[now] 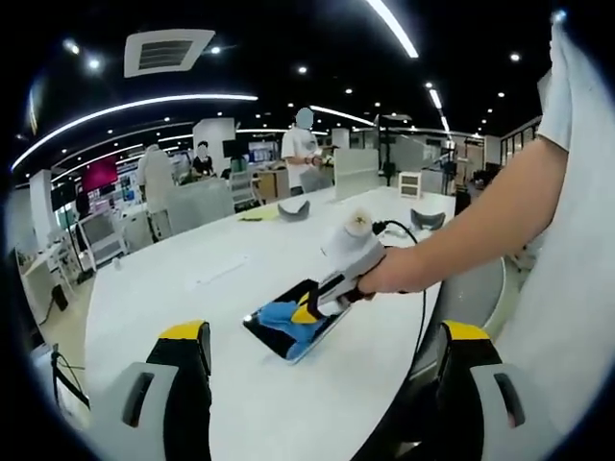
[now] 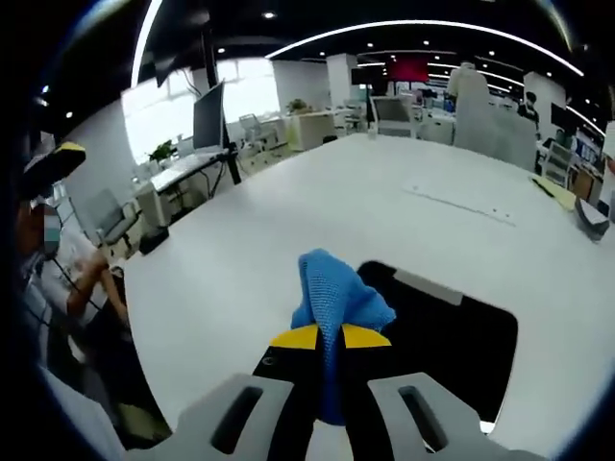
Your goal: Wipe the mirror surface with the cleaning cloth until all visible marks leave the cleaned area.
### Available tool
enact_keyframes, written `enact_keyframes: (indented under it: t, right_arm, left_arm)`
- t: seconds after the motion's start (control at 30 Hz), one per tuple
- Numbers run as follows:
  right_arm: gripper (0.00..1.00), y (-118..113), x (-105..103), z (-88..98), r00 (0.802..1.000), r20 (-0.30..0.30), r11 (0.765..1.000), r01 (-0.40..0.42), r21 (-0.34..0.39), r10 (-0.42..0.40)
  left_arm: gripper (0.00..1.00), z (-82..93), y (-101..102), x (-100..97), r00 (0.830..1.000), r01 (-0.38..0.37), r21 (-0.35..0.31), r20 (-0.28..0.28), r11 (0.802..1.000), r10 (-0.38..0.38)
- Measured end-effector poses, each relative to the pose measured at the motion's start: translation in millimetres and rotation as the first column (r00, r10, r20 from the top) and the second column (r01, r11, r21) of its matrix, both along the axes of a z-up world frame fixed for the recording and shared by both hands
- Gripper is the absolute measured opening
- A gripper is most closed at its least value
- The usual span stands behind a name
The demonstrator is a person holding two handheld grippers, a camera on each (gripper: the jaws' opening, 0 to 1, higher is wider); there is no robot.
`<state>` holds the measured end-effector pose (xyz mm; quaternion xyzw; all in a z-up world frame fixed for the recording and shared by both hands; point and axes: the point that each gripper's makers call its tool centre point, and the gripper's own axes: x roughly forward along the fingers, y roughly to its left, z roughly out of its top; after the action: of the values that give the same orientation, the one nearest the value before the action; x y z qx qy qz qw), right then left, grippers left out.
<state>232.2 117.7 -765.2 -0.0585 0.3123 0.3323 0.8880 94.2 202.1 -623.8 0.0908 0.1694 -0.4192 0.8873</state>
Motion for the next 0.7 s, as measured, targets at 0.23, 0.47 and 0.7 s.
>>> enact_keyframes:
  t: [0.23, 0.47, 0.7]
  right_arm:
    - [0.02, -20, -1, 15.7, 1.0, 0.019, 0.999, 0.024, 0.039, -0.024]
    - [0.02, -44, -7, 25.0, 0.998, 0.042, 0.996, 0.049, 0.078, -0.053]
    - [0.02, -63, -11, 33.7, 0.995, 0.074, 0.995, 0.067, 0.08, -0.073]
  left_arm:
    - [0.99, 2.9, -12, 0.8, 1.0, 0.007, 0.005, 0.004, 1.0, -0.007]
    - [0.99, 2.9, -29, -2.2, 1.0, 0.027, 0.015, 0.013, 1.0, -0.027]
    - [0.99, 5.4, -38, -0.7, 0.999, 0.03, 0.008, 0.016, 1.0, -0.03]
